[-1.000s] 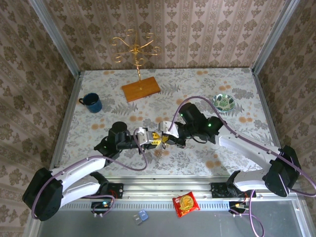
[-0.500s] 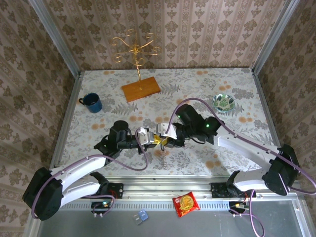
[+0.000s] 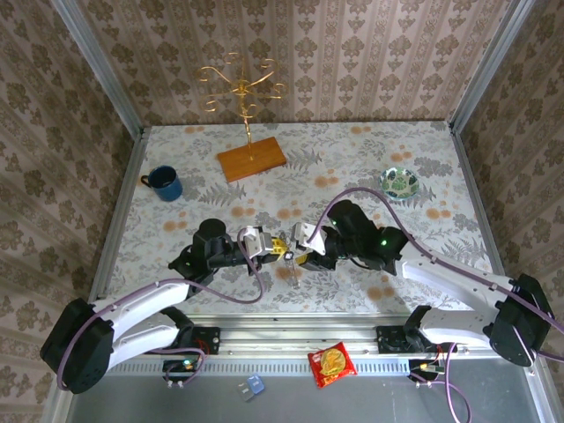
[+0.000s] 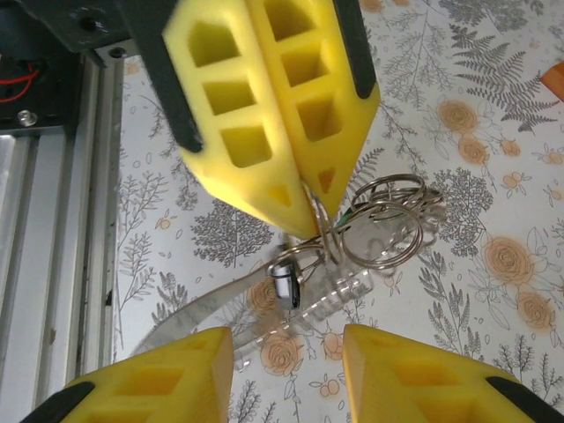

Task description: Put the keys on the keyring

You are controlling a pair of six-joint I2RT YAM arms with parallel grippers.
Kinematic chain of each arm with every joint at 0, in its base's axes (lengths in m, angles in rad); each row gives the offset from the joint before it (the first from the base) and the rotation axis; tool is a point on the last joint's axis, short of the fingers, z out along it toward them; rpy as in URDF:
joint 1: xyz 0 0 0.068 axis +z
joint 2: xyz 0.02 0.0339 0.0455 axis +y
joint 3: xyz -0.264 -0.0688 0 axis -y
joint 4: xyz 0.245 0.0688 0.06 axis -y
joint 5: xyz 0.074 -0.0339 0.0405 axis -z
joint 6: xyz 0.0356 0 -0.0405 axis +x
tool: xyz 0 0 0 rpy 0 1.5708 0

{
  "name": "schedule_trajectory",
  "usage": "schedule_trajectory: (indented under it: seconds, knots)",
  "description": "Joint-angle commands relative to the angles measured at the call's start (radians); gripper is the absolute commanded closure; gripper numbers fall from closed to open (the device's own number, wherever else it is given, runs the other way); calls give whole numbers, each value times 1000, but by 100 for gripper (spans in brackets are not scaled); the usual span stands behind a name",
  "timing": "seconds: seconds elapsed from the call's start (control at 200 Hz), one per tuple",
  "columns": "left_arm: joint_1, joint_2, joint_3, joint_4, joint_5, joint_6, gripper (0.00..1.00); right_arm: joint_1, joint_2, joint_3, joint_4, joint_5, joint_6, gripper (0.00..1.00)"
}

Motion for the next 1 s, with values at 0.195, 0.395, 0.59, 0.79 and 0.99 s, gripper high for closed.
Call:
schedule_trajectory:
  seconds: [0.195,0.395,0.59,0.79,0.99]
  knots:
    - [3,0,-27,164,27,-81,100,9,52,-38,169,-59,90,61]
    - [4,16,-51,281,26,-127,100,9,71,-68,268,-110,158,73]
    - [3,22,-68,343,29,-158,100,7,55,-97,325,-105,183,80]
    - [3,16,-73,353,27,-161,100,-1,21,-119,341,-86,191,97]
    - [4,-5,-63,291,28,-125,100,-2,-37,-83,221,9,128,100]
